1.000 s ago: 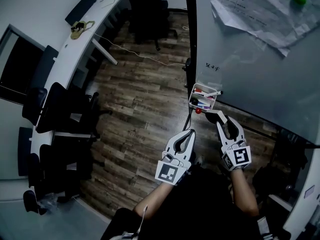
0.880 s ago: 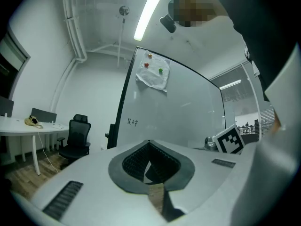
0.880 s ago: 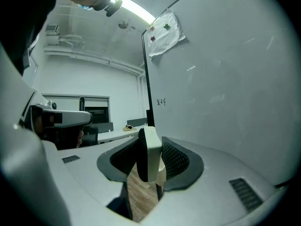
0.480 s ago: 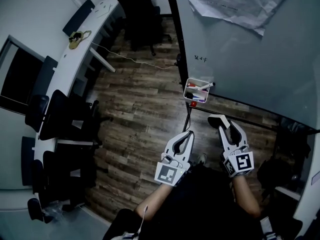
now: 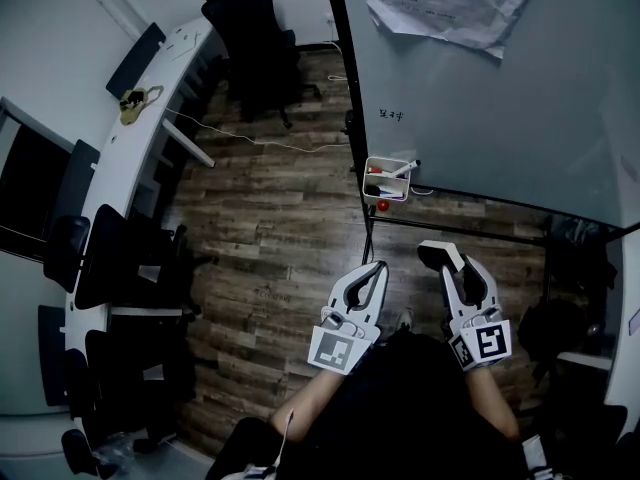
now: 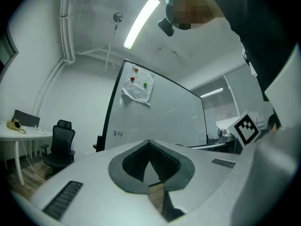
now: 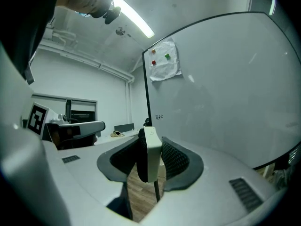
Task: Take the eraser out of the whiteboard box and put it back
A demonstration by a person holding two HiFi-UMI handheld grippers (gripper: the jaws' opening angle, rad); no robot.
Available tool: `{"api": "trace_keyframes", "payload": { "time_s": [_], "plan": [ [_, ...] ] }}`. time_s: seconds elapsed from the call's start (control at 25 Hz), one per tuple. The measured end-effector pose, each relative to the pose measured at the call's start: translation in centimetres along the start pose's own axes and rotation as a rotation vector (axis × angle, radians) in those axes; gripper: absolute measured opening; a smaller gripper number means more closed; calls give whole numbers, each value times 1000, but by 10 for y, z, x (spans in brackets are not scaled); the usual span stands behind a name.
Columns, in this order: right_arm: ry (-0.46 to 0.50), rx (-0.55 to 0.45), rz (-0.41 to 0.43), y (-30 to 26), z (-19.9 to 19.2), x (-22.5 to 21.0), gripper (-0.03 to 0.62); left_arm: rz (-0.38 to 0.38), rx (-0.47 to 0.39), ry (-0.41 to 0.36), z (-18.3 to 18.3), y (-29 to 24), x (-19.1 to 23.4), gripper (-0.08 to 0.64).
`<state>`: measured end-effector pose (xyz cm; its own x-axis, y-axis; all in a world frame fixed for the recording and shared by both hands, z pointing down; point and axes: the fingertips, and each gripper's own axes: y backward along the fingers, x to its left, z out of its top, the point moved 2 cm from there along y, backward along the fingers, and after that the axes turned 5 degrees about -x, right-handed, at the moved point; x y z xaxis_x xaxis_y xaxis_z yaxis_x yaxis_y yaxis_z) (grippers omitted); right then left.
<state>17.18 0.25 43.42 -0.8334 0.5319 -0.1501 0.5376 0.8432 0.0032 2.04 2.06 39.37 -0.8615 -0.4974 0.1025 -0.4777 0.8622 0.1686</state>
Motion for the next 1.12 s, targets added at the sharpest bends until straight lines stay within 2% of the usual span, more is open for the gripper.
{"api": "trace_keyframes", "payload": {
  "time_s": [0.52, 1.0, 1.12],
  "plan": [
    [-3, 22, -55, 33, -10, 46, 158, -55, 14, 48, -6, 33, 2, 6],
    [-9, 11, -79, 30, -9, 44, 156, -74, 35, 59, -13, 30, 6, 6],
    [-7, 7, -75, 28, -8, 42, 156, -74, 18, 67, -11, 27, 6, 6]
  ]
}}
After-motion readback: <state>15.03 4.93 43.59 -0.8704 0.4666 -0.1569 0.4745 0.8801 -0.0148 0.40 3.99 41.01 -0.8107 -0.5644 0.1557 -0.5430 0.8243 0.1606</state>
